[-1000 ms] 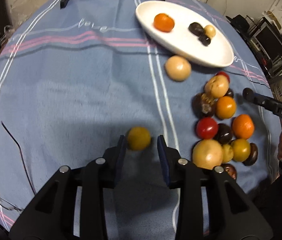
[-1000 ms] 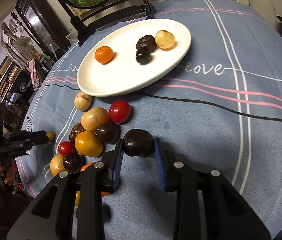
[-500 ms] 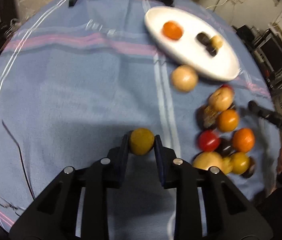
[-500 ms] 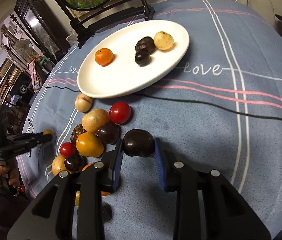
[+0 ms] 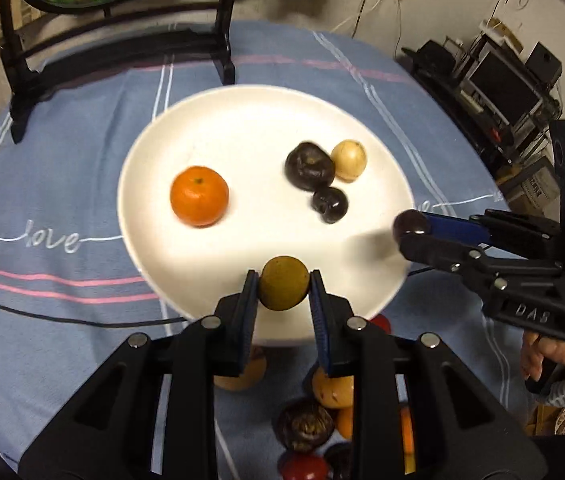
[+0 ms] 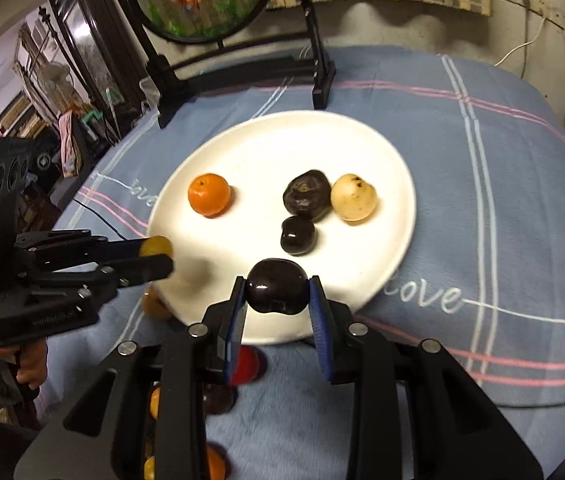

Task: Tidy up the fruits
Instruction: 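Carry both fruits to the plate and release them with both tools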

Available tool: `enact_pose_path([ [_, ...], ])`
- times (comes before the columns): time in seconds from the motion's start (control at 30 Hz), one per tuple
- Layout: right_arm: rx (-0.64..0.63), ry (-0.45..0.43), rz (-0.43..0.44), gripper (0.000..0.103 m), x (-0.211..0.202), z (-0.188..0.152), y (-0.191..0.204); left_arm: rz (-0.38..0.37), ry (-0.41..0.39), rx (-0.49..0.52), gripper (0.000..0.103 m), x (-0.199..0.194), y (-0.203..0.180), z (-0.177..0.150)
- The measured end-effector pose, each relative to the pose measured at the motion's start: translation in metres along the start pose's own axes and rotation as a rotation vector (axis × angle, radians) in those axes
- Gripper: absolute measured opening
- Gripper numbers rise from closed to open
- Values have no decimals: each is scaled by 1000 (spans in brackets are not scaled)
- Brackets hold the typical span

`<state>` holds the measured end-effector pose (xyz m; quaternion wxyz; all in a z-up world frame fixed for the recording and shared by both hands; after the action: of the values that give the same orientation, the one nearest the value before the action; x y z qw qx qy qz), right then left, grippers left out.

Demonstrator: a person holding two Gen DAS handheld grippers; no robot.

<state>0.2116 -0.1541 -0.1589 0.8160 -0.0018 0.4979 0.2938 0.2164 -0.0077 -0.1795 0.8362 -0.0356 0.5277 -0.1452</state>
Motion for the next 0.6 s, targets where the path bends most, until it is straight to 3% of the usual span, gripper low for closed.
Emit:
enact_pose_path([
  [0.13,-8,79,5,33,28,0,1,5,49,-6,27,20,5,-4],
  [0.2,4,89,11,34,31,0,2,11,49,-23,46,21,10,-5],
  [0.23,14,89,15,40,31,0,2,12,36,-34,61,19,12,-4],
  [0.27,21,80,19,60,28,1,1,15,7,-49,64,11,16,-3],
  [0.33,26,20,8,63,10,3,1,18,-25,-67,65,-2,21,-2],
  [0.4,29,-19,11,63,-9,4,1,39,-58,-97,73,-19,33,-4],
  [0.5,67,-62,6,66,-38,-6,-1,83,-64,-142,76,-39,51,-20],
  [0.6,172,-69,43,96,-57,-36,2,101,-37,-180,76,-45,63,-47],
])
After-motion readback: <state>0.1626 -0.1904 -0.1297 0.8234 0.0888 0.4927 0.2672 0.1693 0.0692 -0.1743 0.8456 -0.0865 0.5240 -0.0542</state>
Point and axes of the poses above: each gripper's, at about its wrist camera, not at the fingertips, and x roughly the way its jaws point, y to its left, z to its top, the point moved 4 cm from there along x, roughly the way its jaws point, and after that the axes turned 3 degrees about y, right-handed, at the moved point
